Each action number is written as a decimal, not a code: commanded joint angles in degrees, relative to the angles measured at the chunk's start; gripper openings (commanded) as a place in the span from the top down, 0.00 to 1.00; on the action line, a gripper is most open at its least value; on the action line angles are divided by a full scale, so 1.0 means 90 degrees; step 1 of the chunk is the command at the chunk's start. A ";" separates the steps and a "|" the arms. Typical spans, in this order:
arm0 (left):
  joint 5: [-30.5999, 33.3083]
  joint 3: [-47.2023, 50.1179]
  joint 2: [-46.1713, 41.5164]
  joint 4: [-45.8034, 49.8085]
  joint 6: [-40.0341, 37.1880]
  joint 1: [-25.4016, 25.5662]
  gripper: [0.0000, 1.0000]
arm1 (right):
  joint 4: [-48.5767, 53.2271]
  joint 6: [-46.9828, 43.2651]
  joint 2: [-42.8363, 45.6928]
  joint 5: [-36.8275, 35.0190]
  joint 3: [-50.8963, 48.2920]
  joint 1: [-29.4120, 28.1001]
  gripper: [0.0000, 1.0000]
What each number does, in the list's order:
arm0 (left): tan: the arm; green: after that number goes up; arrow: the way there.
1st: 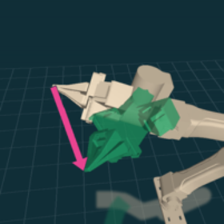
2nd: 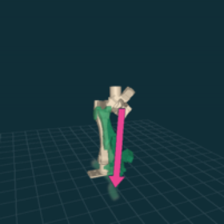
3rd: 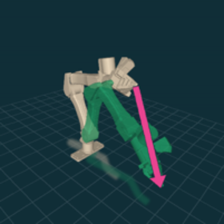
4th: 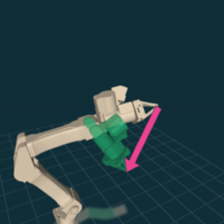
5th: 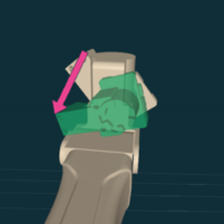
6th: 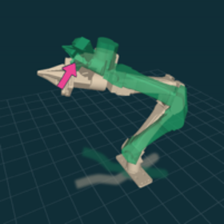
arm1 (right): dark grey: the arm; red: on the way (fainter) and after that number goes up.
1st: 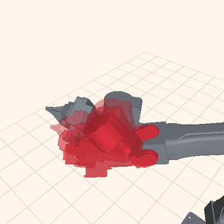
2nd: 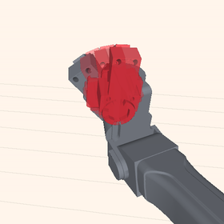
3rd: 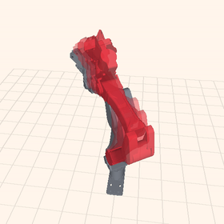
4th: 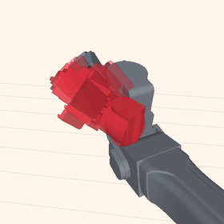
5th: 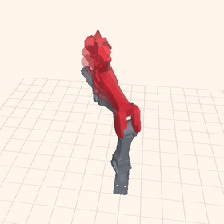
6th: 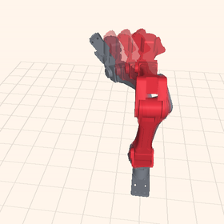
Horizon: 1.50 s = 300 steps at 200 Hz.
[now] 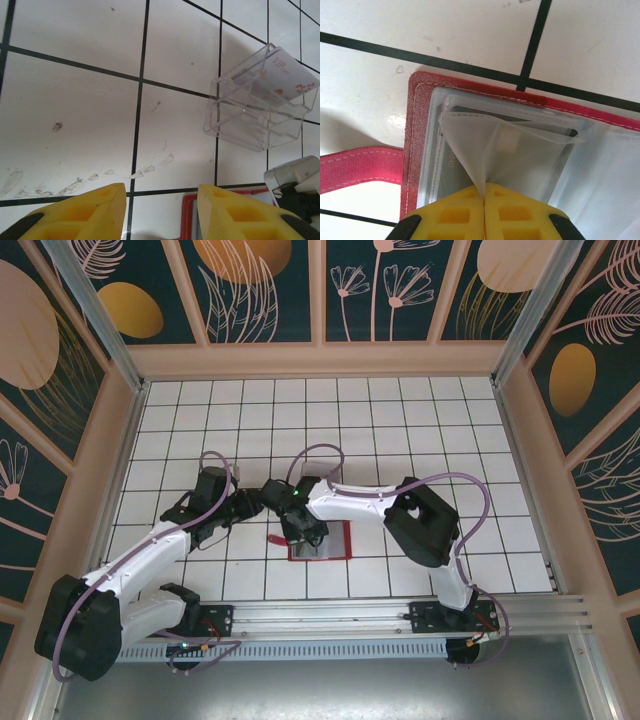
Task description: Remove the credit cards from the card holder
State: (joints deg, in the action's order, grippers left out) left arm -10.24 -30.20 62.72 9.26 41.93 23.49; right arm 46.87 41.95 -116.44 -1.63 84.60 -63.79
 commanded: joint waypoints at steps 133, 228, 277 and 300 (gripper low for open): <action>-0.1285 0.0026 0.0773 -0.0341 0.0322 0.0565 0.67 | -0.2269 0.0206 0.1463 0.0829 -0.1678 0.0344 0.89; -0.1100 0.0088 0.1408 -0.0850 0.1038 0.1547 0.80 | -0.2754 0.0252 0.2066 0.1089 -0.2551 0.0572 0.86; -0.1283 0.0028 0.1660 -0.0843 0.0978 0.1683 0.83 | -0.2762 0.0297 0.2280 0.1026 -0.2753 0.0603 0.83; -0.1294 -0.0095 0.1864 -0.0831 0.0910 0.1728 0.84 | -0.2550 0.0345 0.2364 0.0804 -0.2782 0.0605 0.82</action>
State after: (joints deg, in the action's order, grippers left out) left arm -20.82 -30.09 77.69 2.55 50.28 38.39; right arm 22.41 43.90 -97.67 7.68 60.69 -58.81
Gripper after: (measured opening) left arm 0.168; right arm 0.175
